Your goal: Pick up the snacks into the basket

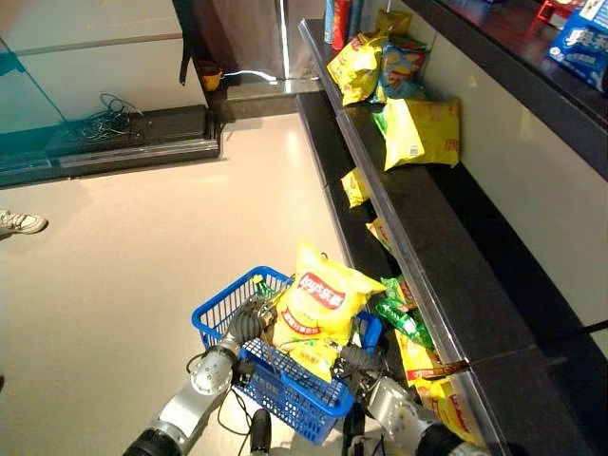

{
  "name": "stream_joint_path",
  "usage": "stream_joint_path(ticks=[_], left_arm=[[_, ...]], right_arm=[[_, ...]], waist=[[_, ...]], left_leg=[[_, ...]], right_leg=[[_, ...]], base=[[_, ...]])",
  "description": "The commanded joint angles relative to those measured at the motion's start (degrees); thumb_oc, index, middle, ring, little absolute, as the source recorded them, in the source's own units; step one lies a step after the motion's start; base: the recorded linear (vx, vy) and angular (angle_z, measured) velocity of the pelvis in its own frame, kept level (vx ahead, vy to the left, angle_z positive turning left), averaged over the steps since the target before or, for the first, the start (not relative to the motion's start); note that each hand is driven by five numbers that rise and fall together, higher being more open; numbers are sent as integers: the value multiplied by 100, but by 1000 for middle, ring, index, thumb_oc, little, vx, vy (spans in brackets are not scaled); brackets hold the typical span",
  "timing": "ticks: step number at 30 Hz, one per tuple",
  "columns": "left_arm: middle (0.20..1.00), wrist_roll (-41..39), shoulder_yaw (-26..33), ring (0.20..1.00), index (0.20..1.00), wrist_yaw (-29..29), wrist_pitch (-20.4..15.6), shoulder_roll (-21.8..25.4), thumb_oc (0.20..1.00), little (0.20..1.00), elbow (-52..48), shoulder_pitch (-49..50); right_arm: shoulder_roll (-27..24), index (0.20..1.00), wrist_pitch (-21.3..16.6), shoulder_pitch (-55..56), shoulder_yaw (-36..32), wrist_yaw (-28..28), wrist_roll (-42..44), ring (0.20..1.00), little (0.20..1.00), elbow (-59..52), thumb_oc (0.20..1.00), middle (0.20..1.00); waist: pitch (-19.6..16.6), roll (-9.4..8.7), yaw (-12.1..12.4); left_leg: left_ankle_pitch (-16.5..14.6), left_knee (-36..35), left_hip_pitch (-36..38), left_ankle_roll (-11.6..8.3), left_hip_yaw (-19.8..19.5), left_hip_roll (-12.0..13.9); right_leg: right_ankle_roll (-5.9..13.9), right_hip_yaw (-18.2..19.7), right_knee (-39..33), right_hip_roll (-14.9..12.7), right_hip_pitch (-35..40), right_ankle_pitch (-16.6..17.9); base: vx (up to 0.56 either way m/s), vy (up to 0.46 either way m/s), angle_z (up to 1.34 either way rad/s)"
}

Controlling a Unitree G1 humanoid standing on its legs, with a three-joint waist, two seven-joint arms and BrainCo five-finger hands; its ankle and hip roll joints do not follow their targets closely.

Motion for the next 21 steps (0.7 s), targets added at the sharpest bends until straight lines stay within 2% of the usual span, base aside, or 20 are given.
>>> stream_joint_path(ticks=[1,2,3,17,20,21], left_arm=[[200,-702,-117,200,200,-93,-1055,-407,200,200,-1754,-1197],[200,-690,-127,200,200,-73,-1062,-399,200,200,-1783,-1211],[200,-670,-154,200,200,-46,-1064,-377,200,200,-1813,-1244],[200,-678,-195,200,200,-24,-1052,-336,200,200,-1927,-1242],[200,-674,-197,200,200,-19,-1057,-321,200,200,-1924,-1229],[200,-678,-193,200,200,-15,-1076,-309,200,200,-1929,-1218]], right_arm=[[555,200,-45,-171,142,-121,-260,200,200,287,200,200],[564,300,-50,-202,142,-173,-344,300,300,338,300,300],[587,1000,-57,-271,123,-260,-427,1000,1000,431,1000,1000],[537,1000,-75,-283,71,-321,-634,1000,1000,499,1000,1000],[454,1000,-90,-300,133,-316,-1013,1000,1000,468,1000,1000],[394,1000,-103,-334,234,-346,-1410,1000,1000,439,1000,1000]], waist=[[-246,-38,190],[-247,-36,196],[-248,-31,209],[-257,-67,229],[-269,-79,219],[-278,-85,209]], left_leg=[[-634,318,129,111,-137,-226],[-634,318,125,112,-145,-228],[-638,319,121,117,-158,-236],[-663,330,120,138,-244,-269],[-670,322,124,147,-242,-281],[-668,316,126,151,-236,-280]], right_leg=[[866,323,-534,-476,321,173],[871,315,-530,-478,320,173],[873,309,-513,-485,319,173],[880,234,-458,-546,342,151],[881,246,-458,-547,336,158],[880,249,-459,-547,331,159]], base=[[5,-10,6],[3,-3,9],[2,1,11],[-1,3,6],[0,0,0],[0,0,0]])
